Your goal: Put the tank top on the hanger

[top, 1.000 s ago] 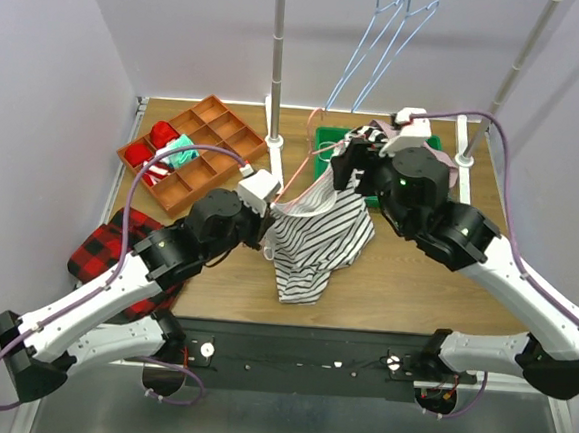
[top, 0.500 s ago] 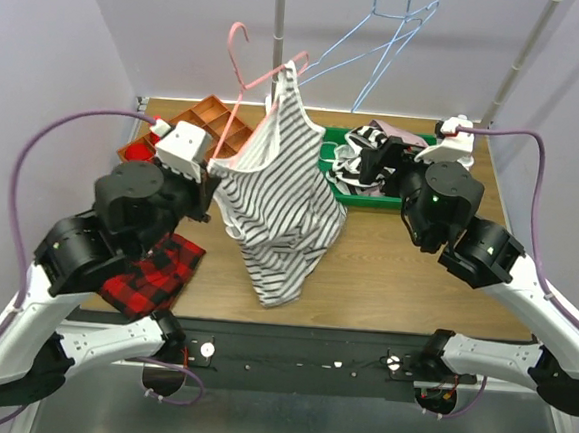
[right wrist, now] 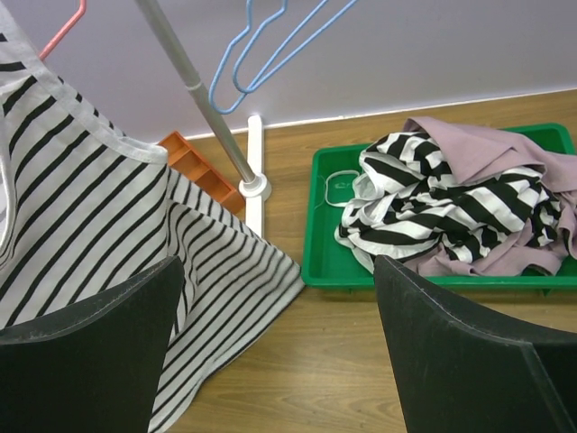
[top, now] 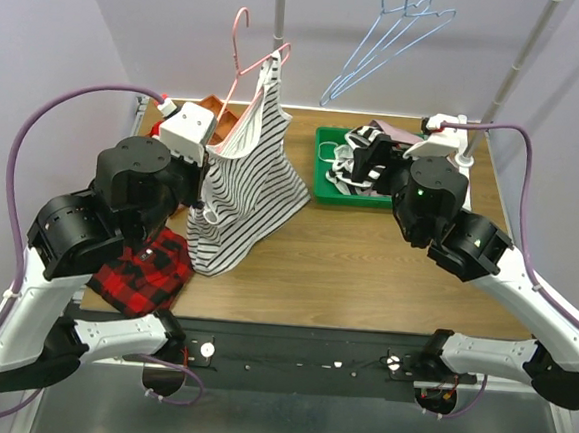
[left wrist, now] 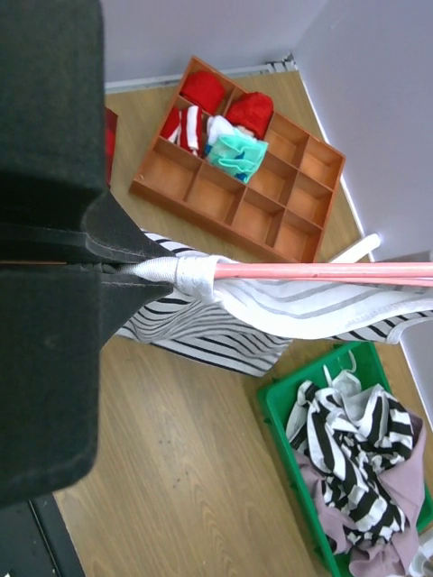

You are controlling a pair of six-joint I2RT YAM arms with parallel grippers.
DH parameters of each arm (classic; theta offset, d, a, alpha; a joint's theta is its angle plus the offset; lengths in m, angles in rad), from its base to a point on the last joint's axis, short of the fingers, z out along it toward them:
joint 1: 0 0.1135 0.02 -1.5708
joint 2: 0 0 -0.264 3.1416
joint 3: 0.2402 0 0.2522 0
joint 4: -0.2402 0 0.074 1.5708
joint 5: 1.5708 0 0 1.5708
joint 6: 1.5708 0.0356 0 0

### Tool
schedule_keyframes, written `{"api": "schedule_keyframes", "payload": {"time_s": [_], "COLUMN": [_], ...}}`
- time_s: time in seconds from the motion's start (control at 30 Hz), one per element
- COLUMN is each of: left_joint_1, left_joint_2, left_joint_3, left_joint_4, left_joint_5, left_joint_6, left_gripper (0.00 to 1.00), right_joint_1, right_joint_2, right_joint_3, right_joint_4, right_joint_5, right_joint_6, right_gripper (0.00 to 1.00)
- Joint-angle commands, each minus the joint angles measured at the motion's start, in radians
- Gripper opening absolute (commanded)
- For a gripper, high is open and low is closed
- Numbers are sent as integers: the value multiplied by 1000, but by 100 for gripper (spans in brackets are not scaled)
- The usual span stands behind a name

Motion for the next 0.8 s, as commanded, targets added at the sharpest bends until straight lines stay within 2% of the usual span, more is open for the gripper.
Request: {"api": "schedule_keyframes", "payload": {"time_s": [0.0,0.23,0.33,0.4,0.53,0.77], "left_joint_1": [-1,14,86,138,220,281], "left_joint_2": [-1,137,193,226,275,333], "left_joint_3": [58,110,124,121,123,144], "left_joint_4": [15,84,108,130,175,258], "left_joint_5": [-76,-83,-31,59,108,222], "left_joint_6": [46,107,107,107,106,98], "left_gripper": [0,0,0,0,0,0], "right_joint_1": [5,6,5,6,6,6], "right_joint_2": [15,21,12,4,-10,-7], "right_joint_3": [40,71,63,55,49,51], "right_joint_4": [10,6,-2,-10,-25,-36], "right_joint_5": [23,13,14,13,13,-16], "right_joint_6": [-6,-8,-8,-5,2,18], "right_gripper": [93,93,93,93,93,93]}}
